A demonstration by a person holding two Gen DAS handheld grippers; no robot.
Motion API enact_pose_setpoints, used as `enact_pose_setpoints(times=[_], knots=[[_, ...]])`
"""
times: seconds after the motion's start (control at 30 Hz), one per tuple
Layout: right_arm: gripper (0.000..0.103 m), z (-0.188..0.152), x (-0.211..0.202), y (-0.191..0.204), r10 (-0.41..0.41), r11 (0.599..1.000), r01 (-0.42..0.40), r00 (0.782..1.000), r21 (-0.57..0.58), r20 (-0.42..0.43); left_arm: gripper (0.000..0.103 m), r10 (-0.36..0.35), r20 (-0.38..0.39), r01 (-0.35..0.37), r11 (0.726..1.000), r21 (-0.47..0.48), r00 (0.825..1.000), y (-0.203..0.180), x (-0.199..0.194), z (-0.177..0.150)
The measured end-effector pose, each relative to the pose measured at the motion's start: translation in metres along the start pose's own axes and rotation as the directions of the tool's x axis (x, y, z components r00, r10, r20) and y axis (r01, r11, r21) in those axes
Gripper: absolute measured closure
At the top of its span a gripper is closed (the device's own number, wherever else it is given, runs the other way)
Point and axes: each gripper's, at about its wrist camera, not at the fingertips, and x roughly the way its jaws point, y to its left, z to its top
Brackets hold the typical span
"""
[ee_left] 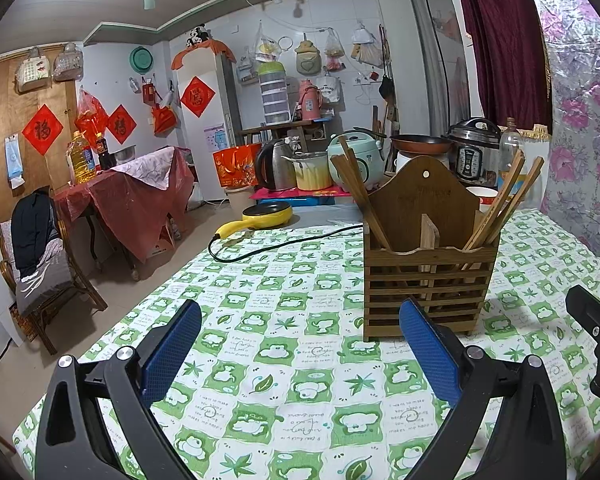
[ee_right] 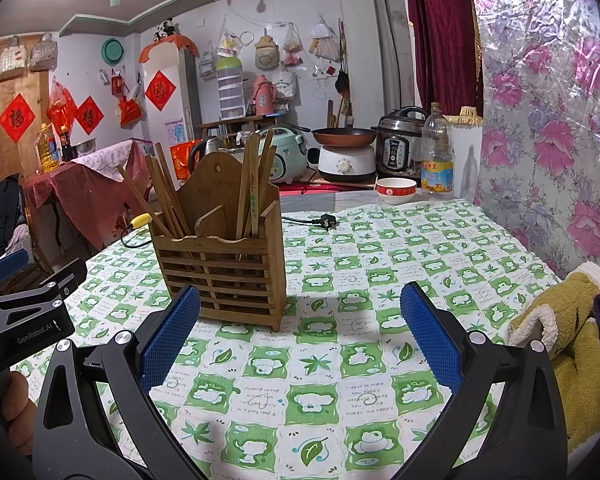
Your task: Organize utensils
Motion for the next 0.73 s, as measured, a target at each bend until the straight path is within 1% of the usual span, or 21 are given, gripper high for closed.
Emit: enact_pose_setpoints(times=[0.53,0.73], knots=[[0.006,0.0001,0.0002,-0.0007,0.0,1.0,0.0,1.0,0.0,0.0,0.006,0.0,-0.004,0.0,1.0,0.0,1.0,-0.0007,0.0011,-0.001],[0.006,0.0002,0.0004,-0.0011,0.001,1.0,-0.001,1.0,0.001,-0.001,0.006,-0.01,-0.005,0.01,1.0,0.003,1.0,-0.0013,0.0018,-0.0041]])
